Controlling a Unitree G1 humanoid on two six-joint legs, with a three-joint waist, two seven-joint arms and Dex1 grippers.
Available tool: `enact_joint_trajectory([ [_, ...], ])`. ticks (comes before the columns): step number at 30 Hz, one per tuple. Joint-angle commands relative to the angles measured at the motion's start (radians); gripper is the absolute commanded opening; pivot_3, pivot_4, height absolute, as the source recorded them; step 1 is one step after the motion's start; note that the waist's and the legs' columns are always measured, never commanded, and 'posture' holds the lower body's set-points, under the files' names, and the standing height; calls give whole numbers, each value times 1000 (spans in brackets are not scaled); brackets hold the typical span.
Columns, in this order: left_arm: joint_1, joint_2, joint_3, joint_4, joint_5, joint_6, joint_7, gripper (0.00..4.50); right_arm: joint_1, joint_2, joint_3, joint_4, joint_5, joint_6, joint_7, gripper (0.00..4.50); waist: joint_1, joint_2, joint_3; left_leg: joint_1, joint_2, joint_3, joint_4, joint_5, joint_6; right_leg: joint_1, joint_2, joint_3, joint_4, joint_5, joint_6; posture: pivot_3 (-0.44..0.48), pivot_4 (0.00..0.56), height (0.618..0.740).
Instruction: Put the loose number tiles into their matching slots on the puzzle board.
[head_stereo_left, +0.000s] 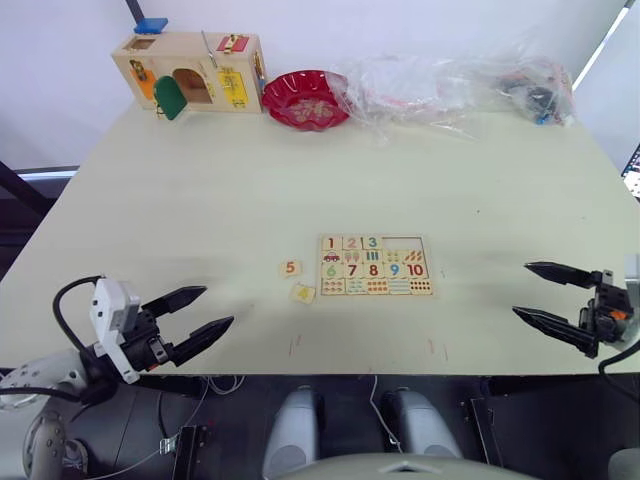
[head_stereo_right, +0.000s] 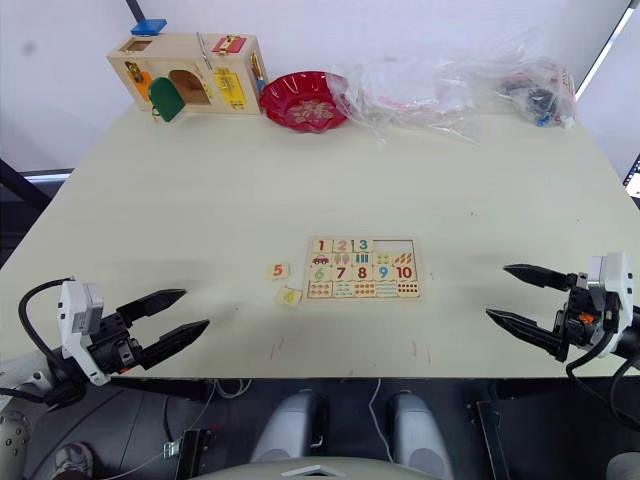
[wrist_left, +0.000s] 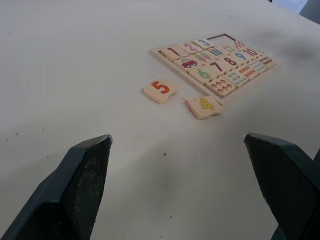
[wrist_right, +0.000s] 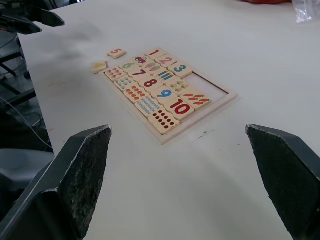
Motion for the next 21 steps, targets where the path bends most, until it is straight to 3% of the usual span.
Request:
enact_joint_trajectory([
  [1,-44,45,-30,-19,3,-32,-30,4491,-6,-6,-46,-65,41,1,1,4500,1,0,0,0,0,0,0,0,0,0,0,0,0,0,0,0,150,740],
  [6,-149,150,-121,41,15,-39,-144,4491,-19,-26,-28,-128,87,55,2,4500,3,0,0,0,0,0,0,0,0,-1,0,0,0,0,0,0,150,740],
  [11,-366,237,-282,166,59,-68,-289,4491,-48,-41,0,-170,105,87,7,4500,8,1,1,0,-1,1,0,0,0,-1,0,0,0,0,0,0,150,740],
  [15,-515,252,-404,276,111,-111,-394,4491,-68,-46,16,-183,106,100,10,4500,14,1,1,-1,-2,3,0,0,0,-1,1,0,-1,1,0,0,150,740],
  [21,-797,225,-671,488,198,-238,-520,4491,-74,-44,22,-196,90,81,17,4500,19,0,1,-2,-3,2,0,0,0,0,3,-2,-1,1,0,0,150,740],
])
